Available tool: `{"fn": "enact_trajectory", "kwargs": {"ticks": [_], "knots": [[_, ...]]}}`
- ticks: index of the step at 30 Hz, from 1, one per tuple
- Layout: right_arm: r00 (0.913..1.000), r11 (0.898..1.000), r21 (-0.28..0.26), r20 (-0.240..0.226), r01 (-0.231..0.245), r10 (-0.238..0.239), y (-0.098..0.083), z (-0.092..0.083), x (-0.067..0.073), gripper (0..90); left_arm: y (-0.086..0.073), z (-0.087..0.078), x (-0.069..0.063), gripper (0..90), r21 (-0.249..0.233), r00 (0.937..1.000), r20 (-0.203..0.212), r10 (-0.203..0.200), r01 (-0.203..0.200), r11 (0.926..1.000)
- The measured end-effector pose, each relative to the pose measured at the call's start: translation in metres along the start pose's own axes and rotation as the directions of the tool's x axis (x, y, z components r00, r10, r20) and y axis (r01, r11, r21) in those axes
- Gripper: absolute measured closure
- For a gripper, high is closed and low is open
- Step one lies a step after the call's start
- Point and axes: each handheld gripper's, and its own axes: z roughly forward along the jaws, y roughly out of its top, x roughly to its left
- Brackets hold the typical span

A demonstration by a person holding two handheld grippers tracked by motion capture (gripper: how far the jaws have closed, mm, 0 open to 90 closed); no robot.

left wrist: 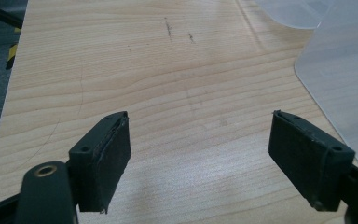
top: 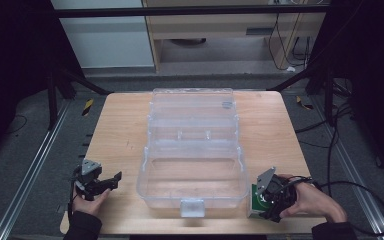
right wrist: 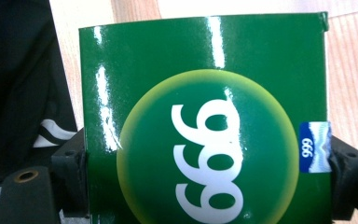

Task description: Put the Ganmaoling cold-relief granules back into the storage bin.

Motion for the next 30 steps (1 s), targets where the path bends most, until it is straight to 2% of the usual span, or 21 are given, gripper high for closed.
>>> {"fn": "enact_trajectory", "kwargs": {"ticks": [5,12,20,27,28,30], "knots": [[0.9999,1.000,-0.029,0.009,-0.008,0.008,-0.001,-0.008,0.000,15.4,0.000,0.000,0.000,20.2,0.001,1.0000,0.000,-0.001,0.001,1.0000],[0.9995,0.999,-0.048,0.030,-0.012,0.013,-0.001,-0.032,0.002,15.5,0.000,0.000,0.000,20.2,0.002,1.0000,0.003,0.000,0.000,1.0000],[0.9985,0.997,-0.075,0.051,-0.014,0.018,0.000,-0.051,0.003,15.5,0.000,0.000,0.000,20.2,0.002,1.0000,0.003,-0.002,0.002,1.0000],[0.9975,0.996,-0.093,0.067,-0.016,0.022,0.008,-0.072,0.003,15.7,0.000,0.000,0.000,20.3,0.002,1.0000,0.003,-0.001,0.001,1.0000],[0.9972,0.995,-0.099,0.072,-0.014,0.021,0.012,-0.081,0.002,15.7,0.000,0.001,-0.001,20.3,0.003,1.0000,0.004,-0.001,0.001,1.0000],[0.9969,0.995,-0.103,0.076,-0.013,0.021,0.014,-0.083,0.002,15.7,0.000,0.001,0.000,20.3,0.006,1.0000,0.004,0.001,-0.001,1.0000]]}}
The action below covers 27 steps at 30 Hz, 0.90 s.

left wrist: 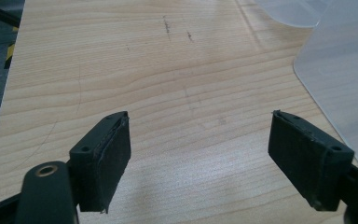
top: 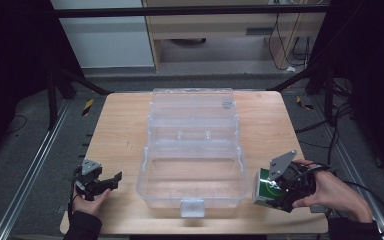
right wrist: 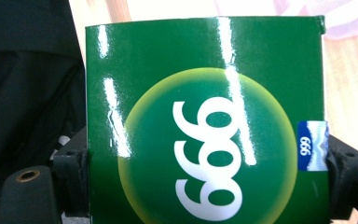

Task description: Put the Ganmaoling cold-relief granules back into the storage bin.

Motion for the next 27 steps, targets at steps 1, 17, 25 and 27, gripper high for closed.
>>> {"fn": "enact_trajectory", "kwargs": {"ticks": [1,17,25,27], "knots": [[1.0000,1.000,-0.001,0.001,-0.002,0.002,0.003,-0.004,0.000,15.7,0.000,0.000,0.000,20.3,0.000,1.0000,0.000,0.000,0.000,1.0000],[0.9987,0.999,-0.018,0.022,0.046,-0.045,0.045,-0.029,-0.004,15.8,0.000,0.000,0.000,20.5,0.003,1.0000,0.000,0.002,-0.002,1.0000],[0.9966,0.996,-0.037,0.025,0.080,-0.079,0.068,-0.021,-0.007,15.8,0.000,0.001,0.000,20.6,0.003,1.0000,0.001,0.000,0.000,1.0000],[0.9961,0.996,-0.034,0.020,0.087,-0.086,0.074,-0.018,-0.008,15.8,0.000,0.001,0.000,20.7,0.002,1.0000,0.002,-0.001,0.001,1.0000]]}}
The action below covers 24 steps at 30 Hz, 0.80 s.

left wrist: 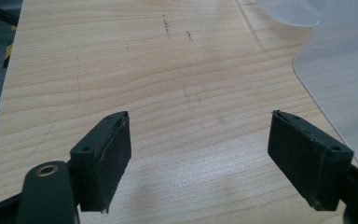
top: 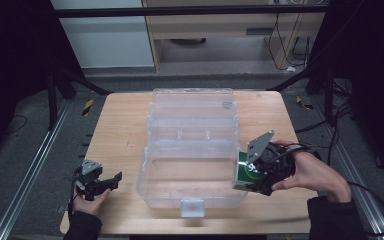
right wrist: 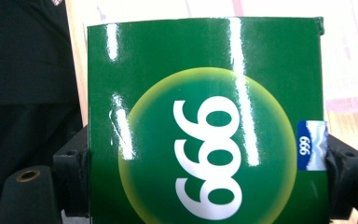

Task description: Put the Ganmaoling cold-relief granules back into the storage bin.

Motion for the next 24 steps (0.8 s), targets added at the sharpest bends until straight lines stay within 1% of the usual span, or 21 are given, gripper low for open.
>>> {"fn": "enact_trajectory", "kwargs": {"ticks": [2,3,5,9,13,17,18,21,22,24], "knots": [[0.9999,1.000,-0.008,-0.006,0.009,-0.009,0.006,0.005,-0.002,15.8,0.000,0.000,0.000,20.7,0.000,1.0000,0.000,-0.001,0.001,1.0000],[0.9999,1.000,-0.008,-0.006,0.009,-0.009,0.006,0.005,-0.002,15.8,0.000,0.000,0.000,20.7,-0.001,1.0000,0.000,-0.002,0.002,1.0000],[0.9998,1.000,-0.017,0.002,0.021,-0.021,0.012,0.009,-0.005,15.8,0.000,0.000,0.000,20.7,-0.001,1.0000,0.001,-0.001,0.001,1.0000],[0.9999,0.999,-0.031,-0.003,0.016,-0.017,0.017,0.014,-0.007,15.8,0.000,0.000,0.000,20.7,-0.002,1.0000,0.001,-0.001,0.001,1.0000],[0.9993,0.999,-0.031,-0.015,0.034,-0.034,0.025,0.024,-0.008,15.8,0.000,0.000,0.000,20.7,-0.001,1.0000,0.001,-0.001,0.001,1.0000],[0.9993,0.999,-0.033,-0.017,0.032,-0.033,0.028,0.028,-0.009,15.8,0.000,0.000,0.000,20.8,-0.001,1.0000,0.000,0.001,-0.001,1.0000],[0.9990,0.999,-0.034,-0.022,0.038,-0.039,0.030,0.032,-0.010,15.7,0.000,0.000,0.000,20.8,-0.001,1.0000,-0.001,0.001,-0.001,1.0000],[0.9989,0.999,-0.034,-0.026,0.038,-0.039,0.032,0.036,-0.009,15.8,0.000,0.000,0.000,20.8,-0.001,1.0000,-0.001,0.001,-0.001,1.0000],[0.9985,0.998,-0.034,-0.029,0.046,-0.047,0.034,0.039,-0.009,15.8,0.000,0.000,0.000,20.8,-0.001,1.0000,-0.001,0.001,-0.001,1.0000],[0.9983,0.998,-0.030,-0.029,0.049,-0.050,0.034,0.040,-0.009,15.8,0.000,0.000,0.000,20.8,-0.001,1.0000,-0.002,0.003,-0.003,1.0000]]}}
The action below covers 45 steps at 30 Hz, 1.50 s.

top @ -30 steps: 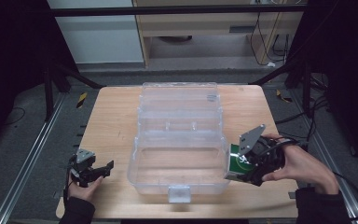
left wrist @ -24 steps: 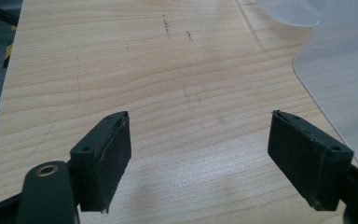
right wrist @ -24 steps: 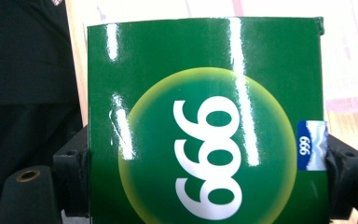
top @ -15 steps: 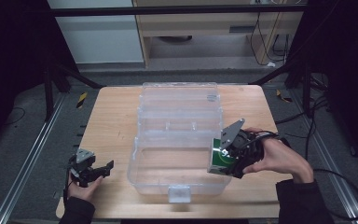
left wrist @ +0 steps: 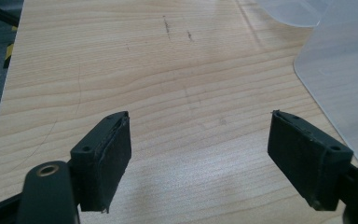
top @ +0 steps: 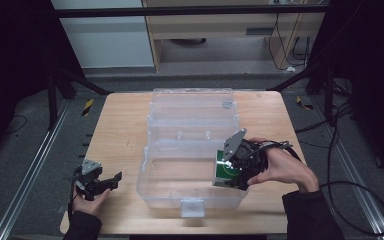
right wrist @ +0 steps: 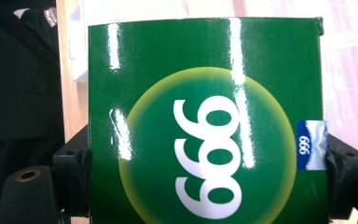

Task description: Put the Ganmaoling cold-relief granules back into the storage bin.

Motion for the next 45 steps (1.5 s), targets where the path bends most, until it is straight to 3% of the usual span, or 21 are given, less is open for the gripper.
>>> {"fn": "enact_trajectory", "kwargs": {"ticks": [11,17,24,30,36,45], "knots": [[0.9996,0.999,0.036,-0.029,0.007,-0.006,-0.002,0.021,0.001,15.8,0.000,0.000,0.000,20.8,-0.001,1.0000,0.000,0.000,0.000,1.0000],[0.9988,0.997,0.068,-0.032,0.040,-0.038,-0.001,0.032,0.003,15.8,0.000,0.000,0.000,20.8,-0.005,1.0000,0.000,-0.003,0.003,1.0000],[0.9989,0.998,0.067,-0.044,0.015,-0.012,-0.008,0.041,0.001,15.8,0.000,0.000,0.000,20.8,-0.005,1.0000,-0.002,-0.001,0.001,1.0000],[0.9982,0.995,0.095,-0.047,0.040,-0.036,-0.009,0.052,0.001,15.7,0.000,-0.001,0.001,20.8,-0.006,1.0000,-0.002,0.000,0.000,1.0000],[0.9978,0.996,0.088,-0.066,0.008,-0.002,-0.019,0.066,-0.001,15.6,0.000,0.000,0.001,20.8,-0.005,1.0000,-0.001,-0.001,0.001,1.0000],[0.9963,0.995,0.096,-0.085,-0.004,0.012,-0.024,0.077,-0.002,15.3,0.000,0.000,0.001,20.8,-0.004,1.0000,0.000,0.000,0.000,1.0000]]}}
